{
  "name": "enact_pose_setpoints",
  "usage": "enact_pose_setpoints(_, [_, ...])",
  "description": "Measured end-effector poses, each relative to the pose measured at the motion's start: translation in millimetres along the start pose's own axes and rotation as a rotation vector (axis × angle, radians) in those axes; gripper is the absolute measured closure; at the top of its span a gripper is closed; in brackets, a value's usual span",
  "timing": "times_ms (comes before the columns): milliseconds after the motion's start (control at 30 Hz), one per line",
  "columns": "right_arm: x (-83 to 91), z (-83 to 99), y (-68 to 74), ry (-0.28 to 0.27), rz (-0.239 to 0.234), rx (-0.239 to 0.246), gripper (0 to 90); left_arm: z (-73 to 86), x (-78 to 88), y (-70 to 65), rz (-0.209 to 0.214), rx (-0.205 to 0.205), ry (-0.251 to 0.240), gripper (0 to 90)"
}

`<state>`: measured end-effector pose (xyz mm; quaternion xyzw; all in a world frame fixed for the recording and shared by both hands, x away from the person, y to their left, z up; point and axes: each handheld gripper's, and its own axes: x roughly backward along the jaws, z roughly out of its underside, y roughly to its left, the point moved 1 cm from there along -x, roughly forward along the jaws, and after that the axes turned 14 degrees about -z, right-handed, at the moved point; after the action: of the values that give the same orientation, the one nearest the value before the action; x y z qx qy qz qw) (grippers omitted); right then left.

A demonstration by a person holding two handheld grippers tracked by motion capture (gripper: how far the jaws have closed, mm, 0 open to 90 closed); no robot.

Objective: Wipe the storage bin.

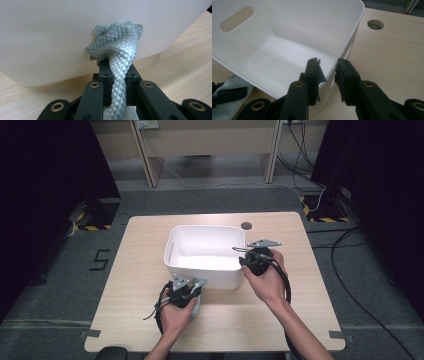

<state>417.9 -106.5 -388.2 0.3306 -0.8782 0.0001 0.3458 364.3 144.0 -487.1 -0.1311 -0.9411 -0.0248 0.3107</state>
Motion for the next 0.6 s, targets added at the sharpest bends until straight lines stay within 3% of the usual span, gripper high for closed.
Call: enact_pose_setpoints(600, [0.0, -0.1, -0.2, 0.0, 0.001, 0.003, 71.7, -14.7, 13.5, -1.9, 0.007, -0.002, -0.05, 79.8])
